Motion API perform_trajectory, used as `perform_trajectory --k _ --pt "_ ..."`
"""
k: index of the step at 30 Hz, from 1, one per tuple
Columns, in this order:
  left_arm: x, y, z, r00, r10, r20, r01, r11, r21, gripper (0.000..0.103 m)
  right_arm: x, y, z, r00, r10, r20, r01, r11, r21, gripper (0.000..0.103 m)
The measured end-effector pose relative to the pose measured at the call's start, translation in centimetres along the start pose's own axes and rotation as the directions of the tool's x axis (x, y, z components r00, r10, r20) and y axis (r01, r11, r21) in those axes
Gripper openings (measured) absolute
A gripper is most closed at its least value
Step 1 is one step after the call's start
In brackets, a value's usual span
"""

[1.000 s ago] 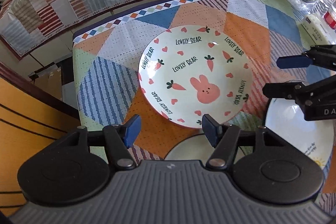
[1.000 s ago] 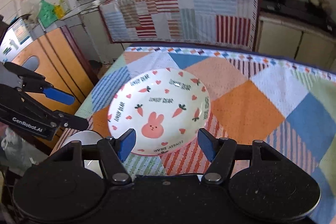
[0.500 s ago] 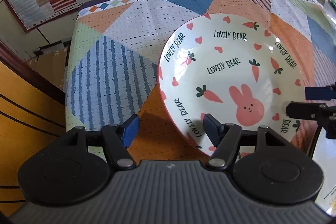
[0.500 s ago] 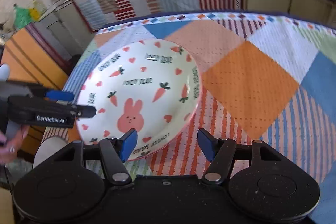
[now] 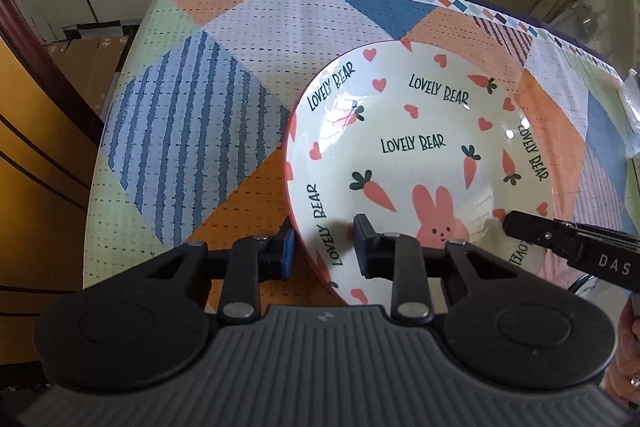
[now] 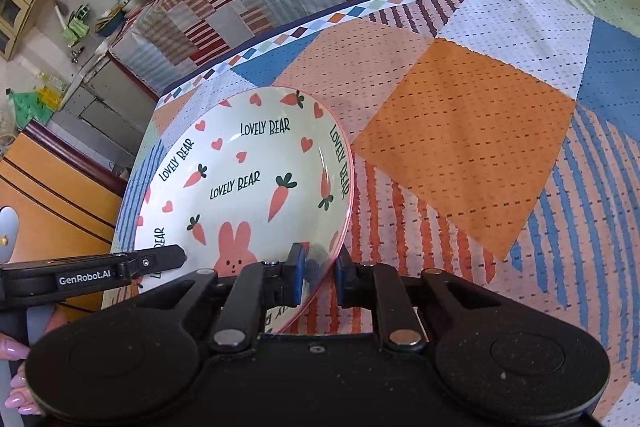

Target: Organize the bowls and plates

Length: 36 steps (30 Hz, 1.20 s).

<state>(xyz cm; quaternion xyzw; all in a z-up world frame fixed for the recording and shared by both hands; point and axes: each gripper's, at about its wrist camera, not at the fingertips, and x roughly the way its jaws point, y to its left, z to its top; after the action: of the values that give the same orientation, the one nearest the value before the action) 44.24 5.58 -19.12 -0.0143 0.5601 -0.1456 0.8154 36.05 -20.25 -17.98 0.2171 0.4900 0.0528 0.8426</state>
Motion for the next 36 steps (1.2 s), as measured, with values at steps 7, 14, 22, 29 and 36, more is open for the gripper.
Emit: perform_trajectory --k 7,14,22,29,36 --pt "-2.3 -1.2 -0.2 1.000 0.006 0.023 -0.007 1.000 0.010 0.023 -1.8 -0.1 0.4 0.999 0.021 0.036 -0.018 0.997 -0.078 0.018" --pt "-5.5 -3.5 -1.9 0.997 -0.027 0.066 0.024 0.998 0.050 0.023 -5.3 -1.3 -0.2 0.995 0.063 0.080 -0.056 0.995 -0.081 0.019" --pt "-9.4 -7.8 -4.9 0.995 -0.054 0.085 0.042 0.989 0.142 0.024 -11.6 -2.8 -3.6 0.989 0.057 0.140 -0.047 0.996 -0.071 0.020" --pt "-13.4 -10.7 -7.5 0.993 -0.071 0.094 0.050 0.977 0.208 0.024 -16.2 -4.3 -6.4 0.975 0.101 0.197 -0.094 0.994 -0.046 0.021" --pt "-16.7 -13.2 -10.2 0.991 -0.108 0.075 0.081 0.952 0.295 0.024 -20.3 -5.1 -9.3 0.972 0.095 0.217 -0.093 0.995 -0.019 0.021"
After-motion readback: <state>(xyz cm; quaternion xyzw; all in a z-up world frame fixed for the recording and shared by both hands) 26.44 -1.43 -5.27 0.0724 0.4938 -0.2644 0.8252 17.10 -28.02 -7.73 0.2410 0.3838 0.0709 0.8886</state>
